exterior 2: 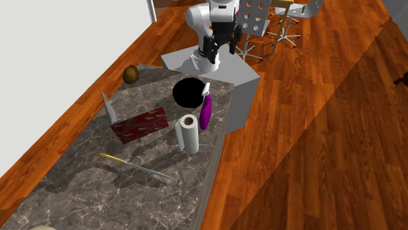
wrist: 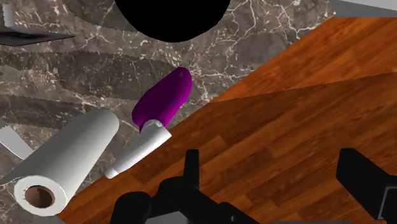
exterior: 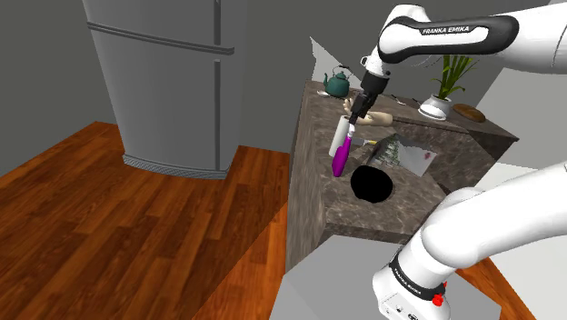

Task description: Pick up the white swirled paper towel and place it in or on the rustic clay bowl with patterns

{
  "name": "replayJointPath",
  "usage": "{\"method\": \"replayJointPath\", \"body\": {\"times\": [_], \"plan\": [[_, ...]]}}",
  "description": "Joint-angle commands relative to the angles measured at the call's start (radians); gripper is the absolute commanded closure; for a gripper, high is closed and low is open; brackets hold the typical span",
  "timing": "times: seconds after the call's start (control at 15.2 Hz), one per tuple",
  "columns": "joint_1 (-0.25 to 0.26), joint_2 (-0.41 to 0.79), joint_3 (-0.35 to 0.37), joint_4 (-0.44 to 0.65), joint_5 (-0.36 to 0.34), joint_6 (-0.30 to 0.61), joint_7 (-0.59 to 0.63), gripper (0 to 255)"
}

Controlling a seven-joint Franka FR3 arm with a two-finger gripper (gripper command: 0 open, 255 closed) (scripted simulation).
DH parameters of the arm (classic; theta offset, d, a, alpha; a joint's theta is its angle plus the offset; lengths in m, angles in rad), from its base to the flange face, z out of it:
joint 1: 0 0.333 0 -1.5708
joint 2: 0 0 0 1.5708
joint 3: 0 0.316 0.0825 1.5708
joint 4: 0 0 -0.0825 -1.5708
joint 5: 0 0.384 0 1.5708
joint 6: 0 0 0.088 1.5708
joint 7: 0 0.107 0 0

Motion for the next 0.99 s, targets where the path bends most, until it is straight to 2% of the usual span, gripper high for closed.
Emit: {"method": "replayJointPath", "body": {"times": [0.0,0.46,0.92], "plan": [[0.001,0.068,-0.041,0.036,-0.004,0.036,-0.066,0],[0.007,0.316,-0.153,0.191,0.049,0.133,-0.282,0],[-0.029,0.604,-0.213,0.418,0.186,0.172,-0.512,0]]}}
